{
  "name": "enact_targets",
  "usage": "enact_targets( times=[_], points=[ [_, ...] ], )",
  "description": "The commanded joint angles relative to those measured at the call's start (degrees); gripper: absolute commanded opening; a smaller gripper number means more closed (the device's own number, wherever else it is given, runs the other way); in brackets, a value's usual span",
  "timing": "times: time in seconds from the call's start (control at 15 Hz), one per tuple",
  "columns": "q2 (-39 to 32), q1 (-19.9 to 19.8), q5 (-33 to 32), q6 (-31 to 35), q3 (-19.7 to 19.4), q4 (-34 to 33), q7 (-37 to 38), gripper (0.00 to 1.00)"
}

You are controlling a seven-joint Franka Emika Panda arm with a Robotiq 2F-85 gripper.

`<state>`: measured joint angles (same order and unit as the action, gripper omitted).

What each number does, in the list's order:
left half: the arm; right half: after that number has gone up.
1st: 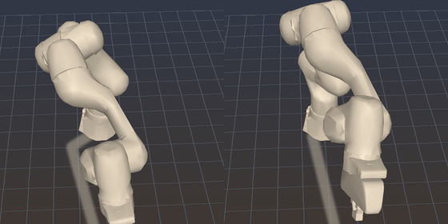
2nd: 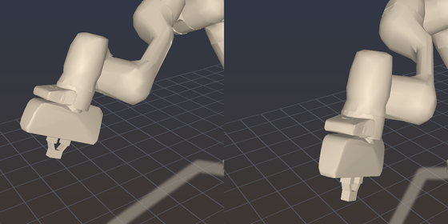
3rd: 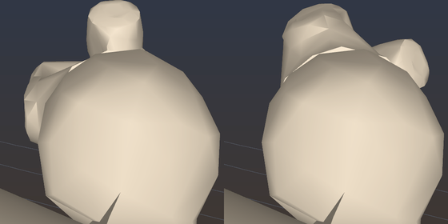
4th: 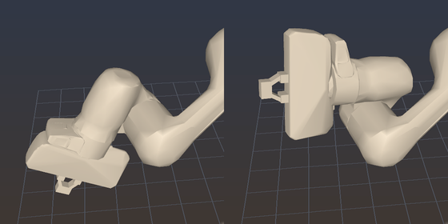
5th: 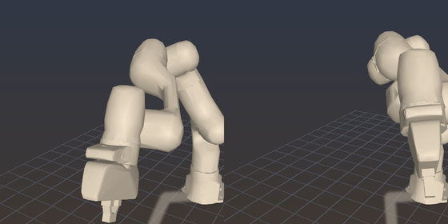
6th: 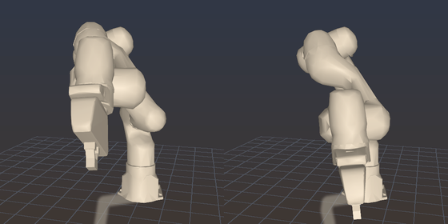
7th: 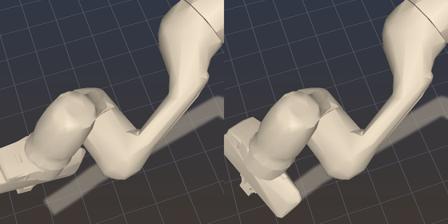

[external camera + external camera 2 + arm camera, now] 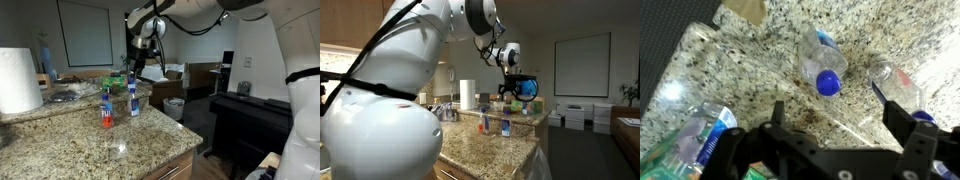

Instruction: Put all the water bottles into the plastic bag

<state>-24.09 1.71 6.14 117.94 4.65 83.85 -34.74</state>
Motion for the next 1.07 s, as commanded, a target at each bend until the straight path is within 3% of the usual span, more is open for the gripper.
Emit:
enact_targets(
  times=[0.0,0.27,0.6,0.93,1.0],
  points=[
    [-1.06,0.04,-1.51,-0.26,1.49,-1.4,1.23,1.0],
    [-2.65,0.98,-2.27,-0.22,1.81,-2.41,2.63,1.0],
    [-6.06,-0.62,0.6,-1.83,2.18,-1.71,4.89,1.0],
    [-9.93,-1.89,3.64,0.92,3.64,-4.03,4.77,1.0],
    [-10.38,-1.75,3.4,1.74,3.66,-4.61,4.85,0.77]
  ],
)
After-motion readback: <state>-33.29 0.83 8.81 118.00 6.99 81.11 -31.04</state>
